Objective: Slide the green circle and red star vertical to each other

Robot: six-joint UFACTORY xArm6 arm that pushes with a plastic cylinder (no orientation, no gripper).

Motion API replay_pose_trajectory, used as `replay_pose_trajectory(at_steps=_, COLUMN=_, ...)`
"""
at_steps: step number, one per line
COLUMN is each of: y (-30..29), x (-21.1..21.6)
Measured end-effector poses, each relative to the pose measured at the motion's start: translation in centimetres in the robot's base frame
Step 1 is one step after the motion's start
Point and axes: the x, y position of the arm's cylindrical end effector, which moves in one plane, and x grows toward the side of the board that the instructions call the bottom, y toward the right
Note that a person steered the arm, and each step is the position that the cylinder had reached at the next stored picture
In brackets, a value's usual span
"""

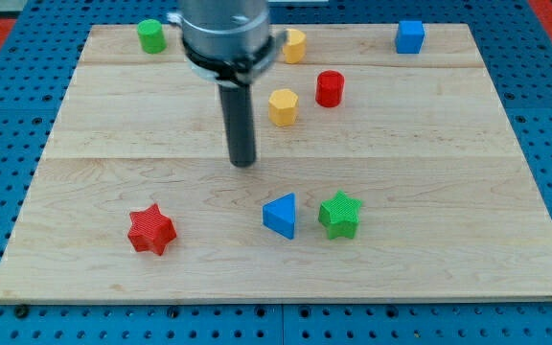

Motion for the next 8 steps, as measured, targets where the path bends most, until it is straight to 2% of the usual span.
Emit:
replay_pose_trajectory(at_steps=1, y=-4.0, x=2.1)
replay_pose_trajectory(at_steps=2, y=-2.6, x=9.5)
replay_pose_trajectory(at_steps=3, y=-3.6, x=11.7)
replay_pose_trajectory(at_steps=4, y=-9.5, x=8.6)
replay_pose_trajectory(at_steps=5, y=-10.1, x=9.4)
replay_pose_trajectory(at_steps=6, y=-13.6, x=9.6)
replay_pose_trajectory(at_steps=8, y=-14.9, x=6.2)
